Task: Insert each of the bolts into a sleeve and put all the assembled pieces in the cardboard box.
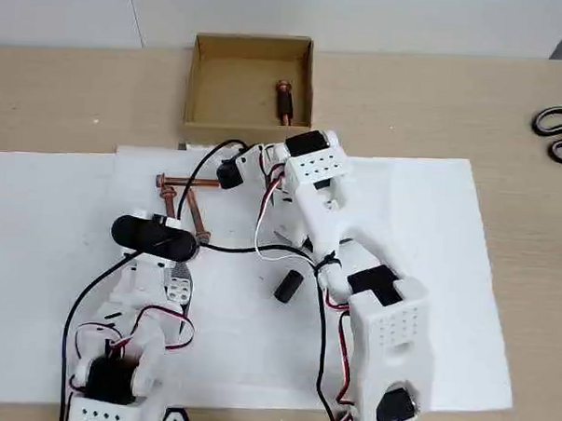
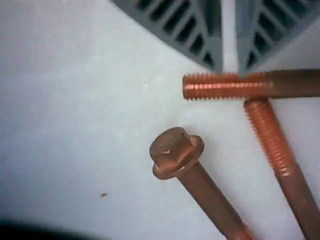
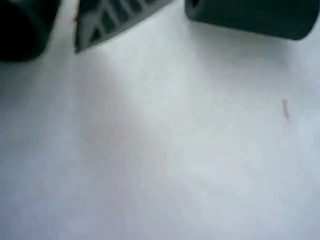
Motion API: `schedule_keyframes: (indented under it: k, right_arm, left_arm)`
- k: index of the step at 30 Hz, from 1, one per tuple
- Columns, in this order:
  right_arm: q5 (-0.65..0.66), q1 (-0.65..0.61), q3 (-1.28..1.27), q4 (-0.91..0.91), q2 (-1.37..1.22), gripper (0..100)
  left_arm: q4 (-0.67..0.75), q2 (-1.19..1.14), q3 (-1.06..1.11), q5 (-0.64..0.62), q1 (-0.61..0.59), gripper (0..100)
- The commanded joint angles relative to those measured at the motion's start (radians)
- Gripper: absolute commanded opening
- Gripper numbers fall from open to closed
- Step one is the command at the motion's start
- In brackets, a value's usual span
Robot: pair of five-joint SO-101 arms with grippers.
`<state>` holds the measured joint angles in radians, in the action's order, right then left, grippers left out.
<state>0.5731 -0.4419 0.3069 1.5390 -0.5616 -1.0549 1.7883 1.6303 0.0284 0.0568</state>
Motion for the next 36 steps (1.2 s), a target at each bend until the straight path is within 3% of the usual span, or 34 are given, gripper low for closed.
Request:
schedule_keyframes:
  k: [1,7,12,23,26,31,36]
  right_arm:
    - [-0.015,-0.018,0.002,-0.016,-0.013,13.5]
    - [-0.015,-0.015,0.002,-0.016,-0.053,0.5]
    - [-0.015,-0.012,0.008,-0.005,-0.041,1.2]
    - [-0.083,0.013,0.006,0.153,0.335,0.9]
    - [-0.109,0.059,0.002,0.177,0.423,0.3]
    - [-0.296,0.209,-0.005,0.179,0.575,0.3]
    - [-0.394,0.340,-0.135,0.180,0.693,0.3]
  left_arm:
    - [-0.002,0.011,-0.007,-0.005,-0.008,1]
    - [-0.002,0.011,-0.007,-0.005,-0.008,1]
    - [-0.002,0.011,-0.007,-0.005,-0.008,1]
    - [0.002,0.011,-0.007,-0.005,-0.008,1]
    - [0.003,0.011,-0.007,-0.002,-0.002,1]
    - [0.011,0.006,-0.030,-0.005,-0.008,1]
    - [0.002,0.003,-0.101,-0.006,-0.066,1]
